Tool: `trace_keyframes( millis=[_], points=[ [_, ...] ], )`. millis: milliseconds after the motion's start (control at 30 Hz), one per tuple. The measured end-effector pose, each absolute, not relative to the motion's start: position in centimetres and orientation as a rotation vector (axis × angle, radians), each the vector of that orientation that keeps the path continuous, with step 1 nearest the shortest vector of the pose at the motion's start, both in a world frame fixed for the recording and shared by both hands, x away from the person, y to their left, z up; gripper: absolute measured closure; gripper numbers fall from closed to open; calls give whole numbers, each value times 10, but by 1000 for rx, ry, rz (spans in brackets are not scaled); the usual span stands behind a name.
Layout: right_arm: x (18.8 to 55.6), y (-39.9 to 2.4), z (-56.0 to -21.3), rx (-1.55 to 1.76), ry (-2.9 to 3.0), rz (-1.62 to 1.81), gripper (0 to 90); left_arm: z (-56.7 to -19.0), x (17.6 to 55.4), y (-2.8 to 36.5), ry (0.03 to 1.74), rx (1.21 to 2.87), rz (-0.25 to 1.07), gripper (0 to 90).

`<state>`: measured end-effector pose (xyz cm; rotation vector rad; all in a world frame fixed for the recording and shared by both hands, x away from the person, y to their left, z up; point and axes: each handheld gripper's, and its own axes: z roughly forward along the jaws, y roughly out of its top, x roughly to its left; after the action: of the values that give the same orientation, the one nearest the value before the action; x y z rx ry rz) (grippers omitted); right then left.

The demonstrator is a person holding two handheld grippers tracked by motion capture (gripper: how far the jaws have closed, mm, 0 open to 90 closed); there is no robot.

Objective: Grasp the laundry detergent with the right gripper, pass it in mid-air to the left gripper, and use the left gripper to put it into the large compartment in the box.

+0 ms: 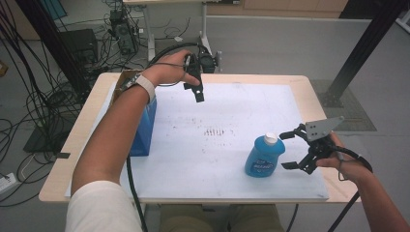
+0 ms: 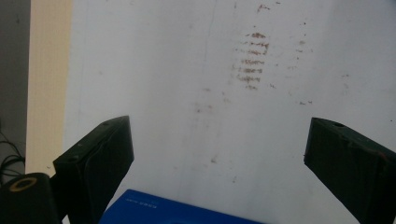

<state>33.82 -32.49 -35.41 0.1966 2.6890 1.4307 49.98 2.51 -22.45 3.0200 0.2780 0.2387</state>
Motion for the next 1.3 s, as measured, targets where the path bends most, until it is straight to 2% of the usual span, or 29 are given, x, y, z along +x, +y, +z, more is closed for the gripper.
trace_keyframes(
  millis=[1300],
  points=[
    [339,-327,-374,225,2704,1445,38,-232,499,27,297,3028,223,87]
  ],
)
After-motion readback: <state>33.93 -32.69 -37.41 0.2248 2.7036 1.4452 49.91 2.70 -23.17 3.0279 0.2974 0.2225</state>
